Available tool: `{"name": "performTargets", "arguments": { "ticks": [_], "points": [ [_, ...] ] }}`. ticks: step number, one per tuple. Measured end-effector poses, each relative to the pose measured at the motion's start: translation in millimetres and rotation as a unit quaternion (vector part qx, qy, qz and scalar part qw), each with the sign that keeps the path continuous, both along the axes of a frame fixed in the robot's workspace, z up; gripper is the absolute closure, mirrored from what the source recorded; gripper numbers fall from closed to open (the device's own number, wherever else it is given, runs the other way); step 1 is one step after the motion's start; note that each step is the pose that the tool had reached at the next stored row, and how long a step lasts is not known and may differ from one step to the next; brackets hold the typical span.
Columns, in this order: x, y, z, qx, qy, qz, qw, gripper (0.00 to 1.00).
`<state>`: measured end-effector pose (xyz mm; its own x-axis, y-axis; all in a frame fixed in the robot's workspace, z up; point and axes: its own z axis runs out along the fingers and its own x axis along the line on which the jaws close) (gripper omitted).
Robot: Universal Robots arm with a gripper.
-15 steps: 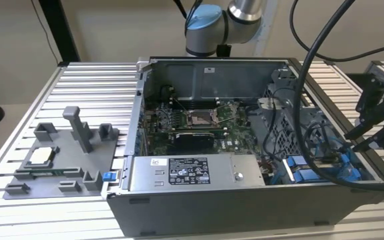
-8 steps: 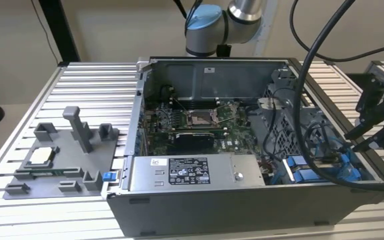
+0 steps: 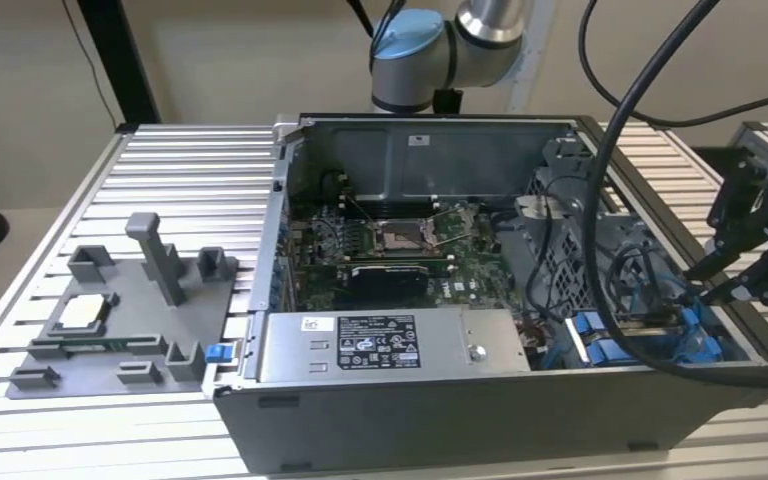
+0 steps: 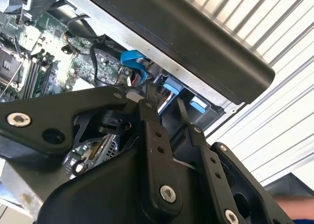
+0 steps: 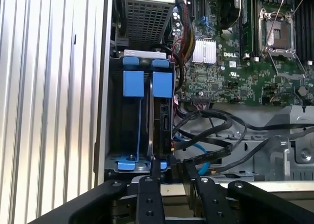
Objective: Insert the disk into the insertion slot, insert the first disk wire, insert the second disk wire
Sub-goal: 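Insert the second disk wire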
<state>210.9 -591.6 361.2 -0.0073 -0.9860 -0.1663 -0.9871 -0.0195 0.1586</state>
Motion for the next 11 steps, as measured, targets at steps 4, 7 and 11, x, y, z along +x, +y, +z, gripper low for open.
{"name": "performTargets", "arguments": {
  "ticks": [4, 7, 11],
  "points": [
    [1.6, -2.2, -0.4, 0.0143, 0.0005, 0.001, 0.9999, 0.00],
    [2.5, -6.2, -0.7, 0.0215, 0.0023, 0.001, 0.9998, 0.00],
    [2.6, -10.2, -2.3, 0.0253, 0.0121, 0.001, 0.9996, 0.00]
  ]
}}
